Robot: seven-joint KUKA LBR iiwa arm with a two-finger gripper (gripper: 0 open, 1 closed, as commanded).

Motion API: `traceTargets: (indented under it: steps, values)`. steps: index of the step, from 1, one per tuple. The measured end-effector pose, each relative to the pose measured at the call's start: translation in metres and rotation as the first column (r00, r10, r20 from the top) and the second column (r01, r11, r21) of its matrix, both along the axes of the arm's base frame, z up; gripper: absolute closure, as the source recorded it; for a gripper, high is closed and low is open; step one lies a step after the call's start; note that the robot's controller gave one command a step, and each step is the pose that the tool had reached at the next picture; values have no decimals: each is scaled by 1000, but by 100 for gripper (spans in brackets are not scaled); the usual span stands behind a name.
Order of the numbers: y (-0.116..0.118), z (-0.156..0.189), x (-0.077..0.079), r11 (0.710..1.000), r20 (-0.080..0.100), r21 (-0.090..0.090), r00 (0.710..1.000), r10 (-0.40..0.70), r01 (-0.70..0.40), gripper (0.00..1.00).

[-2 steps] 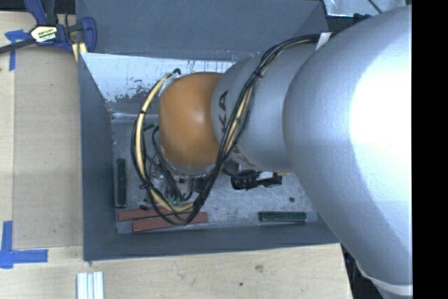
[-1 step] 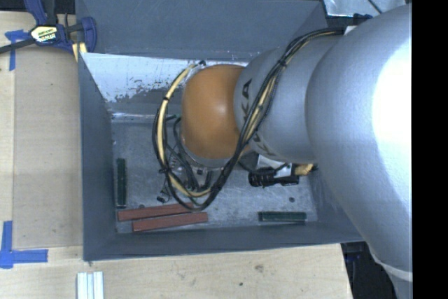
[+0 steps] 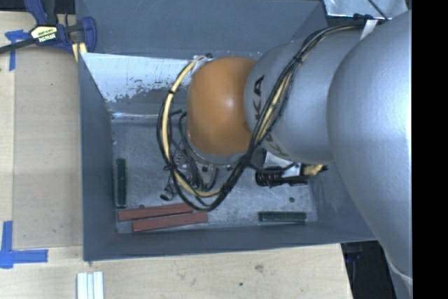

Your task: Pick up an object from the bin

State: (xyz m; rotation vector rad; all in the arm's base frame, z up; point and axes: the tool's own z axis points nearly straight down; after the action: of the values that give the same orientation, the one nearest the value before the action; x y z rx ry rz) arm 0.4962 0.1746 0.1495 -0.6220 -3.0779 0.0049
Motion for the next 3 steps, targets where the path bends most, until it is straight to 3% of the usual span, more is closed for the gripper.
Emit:
traceTargets:
  steps: [1, 2, 3]
  values:
    - [-47, 17, 10, 999, 4, 2, 999, -32, 32, 0]
    - [-46, 17, 10, 999, 3, 3, 999, -32, 32, 0]
    - [-75, -23, 13, 997, 8, 4, 997, 72, -72, 0]
